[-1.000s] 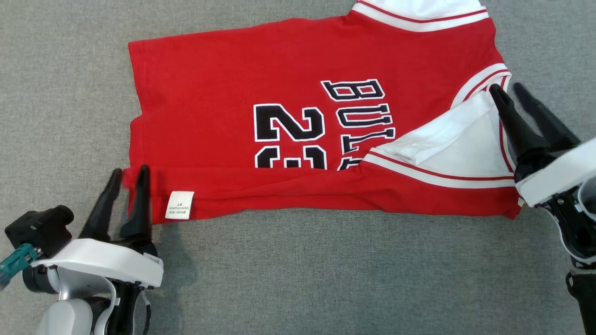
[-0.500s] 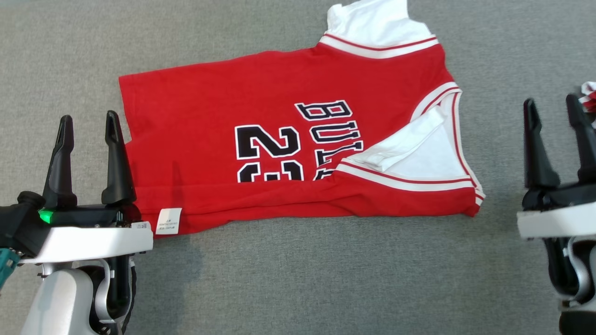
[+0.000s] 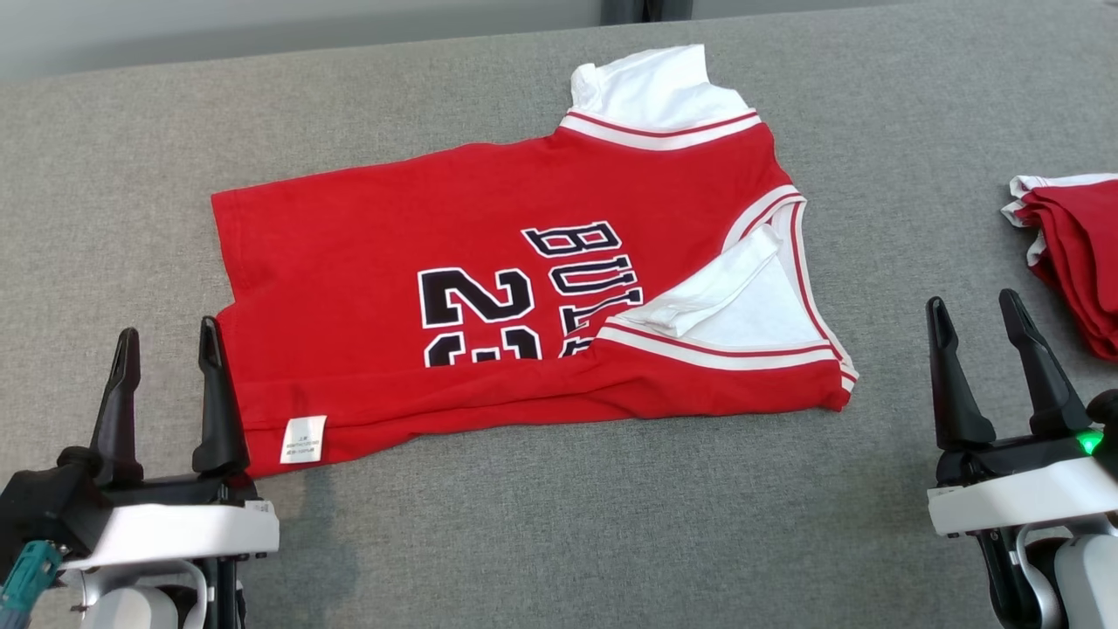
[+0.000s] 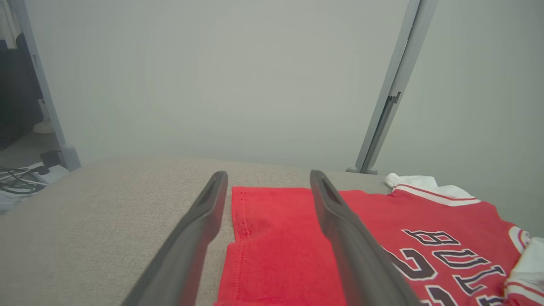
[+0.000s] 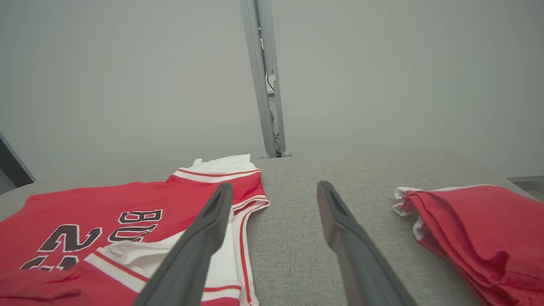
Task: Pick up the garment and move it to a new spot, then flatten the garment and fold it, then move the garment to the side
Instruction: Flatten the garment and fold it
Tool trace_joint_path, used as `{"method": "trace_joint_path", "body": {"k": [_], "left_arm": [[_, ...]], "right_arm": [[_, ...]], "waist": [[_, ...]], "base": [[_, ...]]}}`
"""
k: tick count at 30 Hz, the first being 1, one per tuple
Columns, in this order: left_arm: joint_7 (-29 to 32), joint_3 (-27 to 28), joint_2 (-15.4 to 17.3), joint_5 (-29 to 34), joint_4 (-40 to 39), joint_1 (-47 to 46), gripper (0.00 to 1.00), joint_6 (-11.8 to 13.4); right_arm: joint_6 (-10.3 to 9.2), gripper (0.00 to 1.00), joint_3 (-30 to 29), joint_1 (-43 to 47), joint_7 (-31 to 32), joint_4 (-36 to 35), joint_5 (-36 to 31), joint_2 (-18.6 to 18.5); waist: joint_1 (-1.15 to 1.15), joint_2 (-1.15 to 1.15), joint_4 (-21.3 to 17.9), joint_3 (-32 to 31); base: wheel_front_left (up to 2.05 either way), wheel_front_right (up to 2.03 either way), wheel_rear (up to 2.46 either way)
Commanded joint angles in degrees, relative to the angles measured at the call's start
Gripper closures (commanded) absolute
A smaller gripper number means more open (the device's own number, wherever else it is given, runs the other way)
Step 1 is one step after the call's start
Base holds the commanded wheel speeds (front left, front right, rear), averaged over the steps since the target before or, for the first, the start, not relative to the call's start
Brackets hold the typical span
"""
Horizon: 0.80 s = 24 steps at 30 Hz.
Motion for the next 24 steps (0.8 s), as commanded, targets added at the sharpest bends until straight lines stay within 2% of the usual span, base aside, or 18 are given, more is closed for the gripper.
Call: {"method": "trace_joint_path", "body": {"k": [1, 10, 19, 24], "left_arm": [[-0.24, 0.23, 0.17, -0.17, -0.04, 0.66, 0.0, -0.03], [0.04, -1.3, -1.47, -1.8, 4.95, 1.87, 0.0, -1.04], [-0.16, -2.37, -4.42, -5.08, 15.88, 1.29, 0.0, -3.9], [0.15, -2.53, -4.89, -6.62, 20.41, 1.13, 0.0, -5.24]], "right_arm": [[-0.01, 0.0, -0.15, 0.18, -0.45, 0.11, 0.12, -0.17], [-0.01, 0.0, 1.37, 0.79, 1.22, 2.32, 0.38, -0.68], [-0.01, 0.0, 4.06, -0.68, 2.0, 10.61, 2.01, -0.41], [-0.01, 0.0, 5.06, -2.34, 1.96, 14.27, 3.01, -0.56]], "waist": [[0.0, 0.0, 0.09, -0.16], [0.0, 0.0, 1.83, 0.6], [0.0, 0.0, 3.68, 2.32], [0.0, 0.0, 4.38, 3.17]], "base": [[0.0, 0.0, 0.0], [0.0, 0.0, 0.0], [0.0, 0.0, 0.0], [0.0, 0.0, 0.0]]}}
